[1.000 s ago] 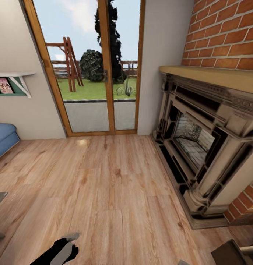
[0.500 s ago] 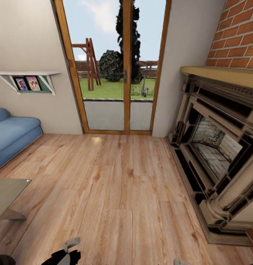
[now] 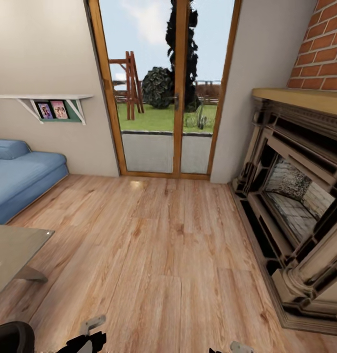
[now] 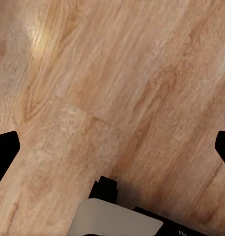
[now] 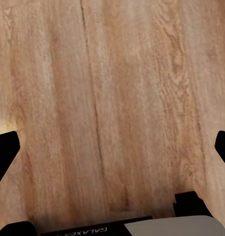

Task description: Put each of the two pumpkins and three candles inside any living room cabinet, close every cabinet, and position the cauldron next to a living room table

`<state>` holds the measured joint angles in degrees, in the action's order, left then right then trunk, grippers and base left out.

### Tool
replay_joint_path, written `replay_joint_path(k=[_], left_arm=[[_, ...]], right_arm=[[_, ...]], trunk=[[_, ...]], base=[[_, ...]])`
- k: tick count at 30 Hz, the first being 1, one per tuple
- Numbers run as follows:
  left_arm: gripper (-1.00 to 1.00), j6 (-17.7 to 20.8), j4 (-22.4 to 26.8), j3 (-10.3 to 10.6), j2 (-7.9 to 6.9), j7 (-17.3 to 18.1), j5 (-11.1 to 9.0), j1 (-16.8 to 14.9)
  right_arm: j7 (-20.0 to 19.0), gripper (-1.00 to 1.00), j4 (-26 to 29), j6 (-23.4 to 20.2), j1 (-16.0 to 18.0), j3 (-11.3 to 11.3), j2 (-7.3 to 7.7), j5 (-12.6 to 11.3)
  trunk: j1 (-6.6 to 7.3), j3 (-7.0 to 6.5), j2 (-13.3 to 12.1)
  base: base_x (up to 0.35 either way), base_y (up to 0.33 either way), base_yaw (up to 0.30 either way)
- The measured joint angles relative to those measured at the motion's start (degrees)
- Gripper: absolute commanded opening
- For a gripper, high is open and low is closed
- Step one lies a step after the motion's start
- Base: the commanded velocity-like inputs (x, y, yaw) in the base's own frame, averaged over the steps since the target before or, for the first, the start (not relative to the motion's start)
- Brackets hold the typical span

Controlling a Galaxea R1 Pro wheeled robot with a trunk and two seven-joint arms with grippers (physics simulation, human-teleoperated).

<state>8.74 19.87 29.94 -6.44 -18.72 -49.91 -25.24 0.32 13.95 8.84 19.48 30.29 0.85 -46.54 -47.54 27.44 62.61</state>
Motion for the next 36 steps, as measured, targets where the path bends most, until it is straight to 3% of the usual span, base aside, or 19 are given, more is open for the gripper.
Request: replay_joint_path(k=[7, 36], left_arm=[[1.0, -3.75, -2.37, 0.04, 0.16, 0.0, 0.03, 0.04], [1.0, -5.58, -2.76, 0.12, 0.15, 0.0, -0.09, 0.05]], right_arm=[[-0.01, 1.0, -0.01, 0.16, 0.0, 0.09, -0.02, 0.05], [-0.01, 1.0, -0.08, 0.17, 0.02, 0.1, -0.02, 0.47]], trunk=[[0.0, 0.0, 0.0], [0.0, 0.0, 0.0]], base=[[-0.025, -0.001, 0.272], [-0.065, -0.019, 0.29]])
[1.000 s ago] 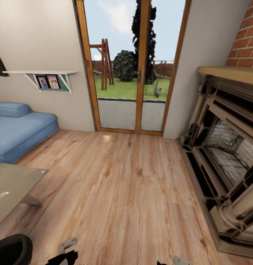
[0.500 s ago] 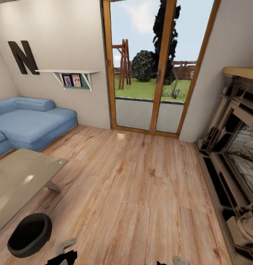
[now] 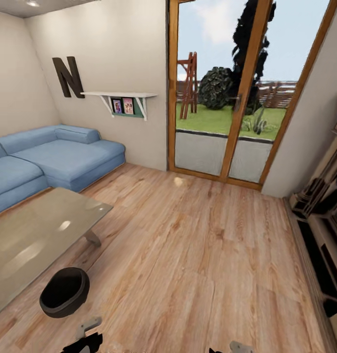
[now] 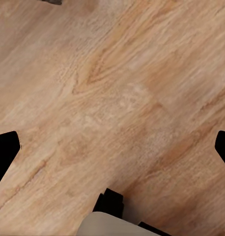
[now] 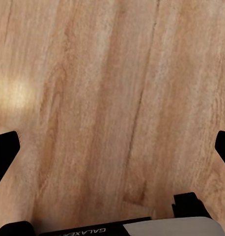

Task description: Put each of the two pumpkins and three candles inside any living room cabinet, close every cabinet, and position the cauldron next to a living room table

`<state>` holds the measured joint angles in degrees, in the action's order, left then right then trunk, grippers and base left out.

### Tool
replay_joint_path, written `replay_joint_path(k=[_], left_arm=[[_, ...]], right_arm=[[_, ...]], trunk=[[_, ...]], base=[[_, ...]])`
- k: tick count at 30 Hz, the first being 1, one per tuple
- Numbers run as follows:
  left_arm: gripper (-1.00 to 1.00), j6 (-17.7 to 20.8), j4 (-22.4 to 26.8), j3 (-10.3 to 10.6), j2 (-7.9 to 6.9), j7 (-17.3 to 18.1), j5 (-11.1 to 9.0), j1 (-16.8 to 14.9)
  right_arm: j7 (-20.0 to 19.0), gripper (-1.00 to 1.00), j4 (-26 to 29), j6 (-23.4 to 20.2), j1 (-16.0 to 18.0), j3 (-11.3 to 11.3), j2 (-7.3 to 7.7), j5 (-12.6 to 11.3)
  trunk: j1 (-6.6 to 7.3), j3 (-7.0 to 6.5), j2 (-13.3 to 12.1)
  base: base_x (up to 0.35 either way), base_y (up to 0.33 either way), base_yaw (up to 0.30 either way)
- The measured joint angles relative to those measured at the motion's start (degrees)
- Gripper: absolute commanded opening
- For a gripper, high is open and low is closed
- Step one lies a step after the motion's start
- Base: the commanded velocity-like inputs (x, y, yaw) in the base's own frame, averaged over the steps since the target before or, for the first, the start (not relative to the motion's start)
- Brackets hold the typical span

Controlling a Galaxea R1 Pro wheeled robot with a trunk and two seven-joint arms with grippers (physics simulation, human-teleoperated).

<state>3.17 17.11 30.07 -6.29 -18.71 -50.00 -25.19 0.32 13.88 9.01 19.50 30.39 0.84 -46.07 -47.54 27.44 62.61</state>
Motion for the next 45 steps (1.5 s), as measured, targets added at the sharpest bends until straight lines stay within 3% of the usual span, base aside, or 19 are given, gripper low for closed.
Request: replay_joint_path(k=[7, 45], left_arm=[[1.0, -2.48, -1.82, 0.27, 0.09, -0.06, 0.23, 0.0], [1.0, -2.66, -1.93, 0.24, 0.09, -0.07, 0.25, 0.0]], right_arm=[[0.0, 1.0, 0.07, 0.02, -0.01, 0.03, 0.0, 0.0], [0.0, 1.0, -0.02, 0.09, 0.0, 0.08, 0.0, 0.09]], trunk=[[0.0, 0.0, 0.0], [0.0, 0.0, 0.0]], base=[[0.0, 0.0, 0.29], [0.0, 0.0, 0.29]])
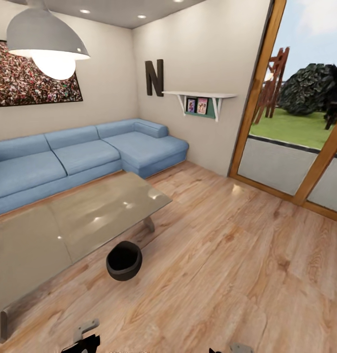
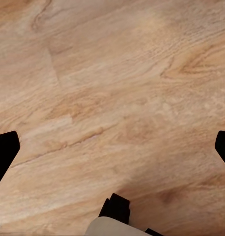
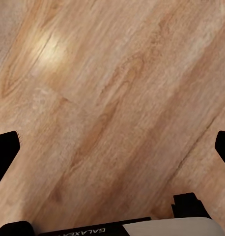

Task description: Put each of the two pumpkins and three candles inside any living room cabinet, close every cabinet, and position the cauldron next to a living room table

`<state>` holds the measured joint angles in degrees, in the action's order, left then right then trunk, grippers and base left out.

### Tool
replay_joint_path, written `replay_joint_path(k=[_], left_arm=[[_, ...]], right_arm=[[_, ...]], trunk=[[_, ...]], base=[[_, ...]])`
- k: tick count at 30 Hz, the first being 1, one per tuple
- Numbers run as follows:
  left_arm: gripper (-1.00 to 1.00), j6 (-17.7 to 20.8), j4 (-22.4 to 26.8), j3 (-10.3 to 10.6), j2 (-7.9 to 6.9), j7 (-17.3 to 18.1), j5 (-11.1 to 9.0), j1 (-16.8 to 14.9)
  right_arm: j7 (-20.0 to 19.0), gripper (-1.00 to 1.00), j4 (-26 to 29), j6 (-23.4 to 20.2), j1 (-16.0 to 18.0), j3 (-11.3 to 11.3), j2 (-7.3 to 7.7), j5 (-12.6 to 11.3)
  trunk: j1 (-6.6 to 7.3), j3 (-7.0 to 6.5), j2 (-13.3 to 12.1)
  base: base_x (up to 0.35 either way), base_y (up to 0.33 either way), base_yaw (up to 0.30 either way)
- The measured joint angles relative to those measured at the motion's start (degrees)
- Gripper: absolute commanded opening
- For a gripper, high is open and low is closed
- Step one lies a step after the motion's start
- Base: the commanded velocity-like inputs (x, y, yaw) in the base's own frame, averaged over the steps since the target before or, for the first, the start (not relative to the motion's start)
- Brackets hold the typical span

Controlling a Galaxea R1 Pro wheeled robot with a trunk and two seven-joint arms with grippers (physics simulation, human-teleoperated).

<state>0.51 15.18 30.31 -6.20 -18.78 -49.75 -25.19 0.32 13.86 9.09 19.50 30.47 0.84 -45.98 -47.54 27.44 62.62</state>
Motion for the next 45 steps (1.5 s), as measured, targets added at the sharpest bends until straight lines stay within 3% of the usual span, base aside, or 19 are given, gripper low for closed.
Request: replay_joint_path(k=[24, 45], left_arm=[[1.0, -0.03, 0.0, -0.02, 0.0, -0.01, -0.01, 0.0], [1.0, -0.03, -0.01, -0.03, 0.0, -0.1, -0.07, -0.01]], right_arm=[[0.0, 1.0, 0.08, 0.0, -0.01, 0.0, 0.0, 0.0], [0.0, 1.0, 0.1, -0.01, -0.02, 0.01, 0.0, 0.0]], trunk=[[-0.01, 0.0, 0.0], [-0.02, -0.04, -0.01]], base=[[-0.025, 0.0, 0.29], [-0.188, 0.127, 0.29]])
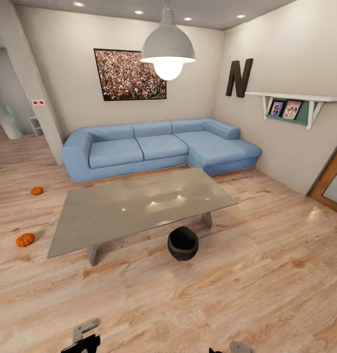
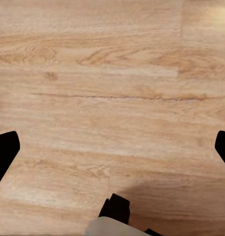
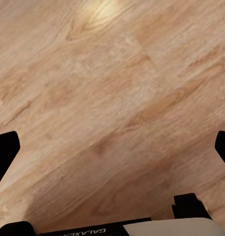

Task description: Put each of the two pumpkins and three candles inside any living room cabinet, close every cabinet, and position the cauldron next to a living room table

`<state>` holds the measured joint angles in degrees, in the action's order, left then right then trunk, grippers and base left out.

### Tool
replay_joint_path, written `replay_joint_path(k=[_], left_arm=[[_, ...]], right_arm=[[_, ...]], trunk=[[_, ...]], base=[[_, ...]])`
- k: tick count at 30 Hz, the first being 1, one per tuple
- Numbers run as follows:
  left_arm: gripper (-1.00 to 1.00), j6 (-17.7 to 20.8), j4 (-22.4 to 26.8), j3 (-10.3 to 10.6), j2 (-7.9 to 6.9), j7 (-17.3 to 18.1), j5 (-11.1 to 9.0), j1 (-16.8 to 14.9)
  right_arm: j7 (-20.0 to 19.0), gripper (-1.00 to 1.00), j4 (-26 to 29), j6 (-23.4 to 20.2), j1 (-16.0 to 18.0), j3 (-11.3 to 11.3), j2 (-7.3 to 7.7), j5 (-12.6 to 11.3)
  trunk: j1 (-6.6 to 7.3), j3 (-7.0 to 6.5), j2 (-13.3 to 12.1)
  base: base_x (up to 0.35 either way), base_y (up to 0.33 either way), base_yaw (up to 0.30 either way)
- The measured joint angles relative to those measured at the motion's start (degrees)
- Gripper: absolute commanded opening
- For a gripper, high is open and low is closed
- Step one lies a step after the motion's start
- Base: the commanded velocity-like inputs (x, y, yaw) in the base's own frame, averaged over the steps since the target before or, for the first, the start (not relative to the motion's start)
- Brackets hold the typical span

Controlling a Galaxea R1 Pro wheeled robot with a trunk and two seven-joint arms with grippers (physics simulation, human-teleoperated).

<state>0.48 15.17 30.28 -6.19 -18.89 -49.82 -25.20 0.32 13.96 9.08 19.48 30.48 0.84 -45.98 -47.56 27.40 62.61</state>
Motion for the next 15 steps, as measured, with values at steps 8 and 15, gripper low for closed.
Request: replay_joint_path(k=[8, 15], left_arm=[[1.0, 0.0, 0.0, 0.0, 0.0, 0.0, 0.0, 0.0], [1.0, 0.0, 0.0, 0.0, 0.0, 0.01, 0.0, 0.0]], right_arm=[[0.0, 1.0, 0.0, 0.0, 0.0, 0.0, 0.0, 0.0], [0.4, 1.0, 0.0, 1.22, 0.0, -0.03, 0.0, 3.15]], trunk=[[0.0, -0.23, 0.0], [0.01, -0.57, 0.0]], base=[[-0.191, 0.229, 0.286], [-0.153, 0.244, 0.26]])
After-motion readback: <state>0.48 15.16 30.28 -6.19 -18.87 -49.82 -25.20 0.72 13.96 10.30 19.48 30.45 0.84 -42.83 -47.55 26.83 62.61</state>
